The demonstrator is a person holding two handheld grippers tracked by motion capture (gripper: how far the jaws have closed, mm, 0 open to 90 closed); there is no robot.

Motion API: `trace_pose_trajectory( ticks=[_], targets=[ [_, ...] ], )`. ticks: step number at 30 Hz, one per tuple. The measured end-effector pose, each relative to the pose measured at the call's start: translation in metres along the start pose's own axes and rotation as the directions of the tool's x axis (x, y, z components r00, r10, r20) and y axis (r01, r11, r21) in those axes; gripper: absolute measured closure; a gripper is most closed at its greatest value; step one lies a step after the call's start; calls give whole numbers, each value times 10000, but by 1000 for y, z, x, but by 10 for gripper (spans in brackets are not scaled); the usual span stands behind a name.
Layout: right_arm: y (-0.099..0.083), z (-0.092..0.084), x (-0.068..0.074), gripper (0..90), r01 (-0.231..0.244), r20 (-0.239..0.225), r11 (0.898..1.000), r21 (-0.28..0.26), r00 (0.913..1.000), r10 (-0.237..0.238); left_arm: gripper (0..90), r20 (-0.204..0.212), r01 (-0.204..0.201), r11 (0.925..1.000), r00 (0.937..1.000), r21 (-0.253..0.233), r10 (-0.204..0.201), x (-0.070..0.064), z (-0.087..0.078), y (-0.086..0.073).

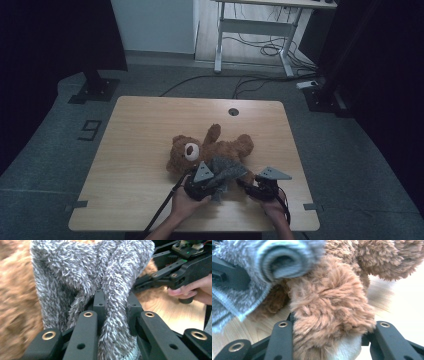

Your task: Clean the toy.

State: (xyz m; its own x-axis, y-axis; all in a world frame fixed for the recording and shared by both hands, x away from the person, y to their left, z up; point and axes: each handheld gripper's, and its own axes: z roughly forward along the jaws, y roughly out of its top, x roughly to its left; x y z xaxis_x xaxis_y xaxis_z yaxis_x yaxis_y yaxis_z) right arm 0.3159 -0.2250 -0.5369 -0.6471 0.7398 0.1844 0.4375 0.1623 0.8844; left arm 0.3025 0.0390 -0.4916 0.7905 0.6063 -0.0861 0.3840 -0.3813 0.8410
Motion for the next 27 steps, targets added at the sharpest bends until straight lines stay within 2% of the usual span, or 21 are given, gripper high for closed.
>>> trace_pose_trajectory(
  ticks=[3, 5, 9, 11, 13, 15, 22, 24, 27],
  targets=[
    [0, 0, 0, 549, 5, -16, 10000, -6, 10000, -5, 754, -122, 163, 9999, 9998, 32, -162, 5, -5, -4],
    [-1, 0, -1, 549, 21, -40, 10000, -5, 10000, -21, 754, -256, 432, 9990, 9987, 65, -430, 11, -12, -9],
    [-1, 0, -1, 549, 81, -70, 10000, 11, 9999, -81, 754, -836, 467, 9989, 9954, -8, -466, 24, -29, -18],
    [-2, 0, -1, 549, 84, -73, 10000, 9, 9999, -84, 754, -925, 546, 9985, 9942, -64, -549, 29, -33, -21],
    [-2, 0, -2, 549, 81, -86, 10000, -12, 9999, -81, 754, -1074, 928, 9955, 9897, -215, -946, 43, -46, -29],
    [-2, 0, -2, 549, 76, -100, 10000, -14, 9999, -76, 754, -1091, 1157, 9930, 9870, -244, -1177, 51, -54, -35],
    [-2, 0, -2, 549, 122, -130, 9999, 29, 9998, -121, 752, -1451, 1395, 9896, 9790, -357, -1432, 69, -78, -48],
    [-3, 0, -2, 549, 128, -141, 9999, 29, 9998, -128, 752, -1577, 1490, 9879, 9754, -433, -1540, 73, -84, -52],
    [-3, 0, -3, 549, 122, -143, 9999, 29, 9998, -122, 752, -1844, 1723, 9836, 9663, -542, -1794, 83, -95, -60]
  ],
)
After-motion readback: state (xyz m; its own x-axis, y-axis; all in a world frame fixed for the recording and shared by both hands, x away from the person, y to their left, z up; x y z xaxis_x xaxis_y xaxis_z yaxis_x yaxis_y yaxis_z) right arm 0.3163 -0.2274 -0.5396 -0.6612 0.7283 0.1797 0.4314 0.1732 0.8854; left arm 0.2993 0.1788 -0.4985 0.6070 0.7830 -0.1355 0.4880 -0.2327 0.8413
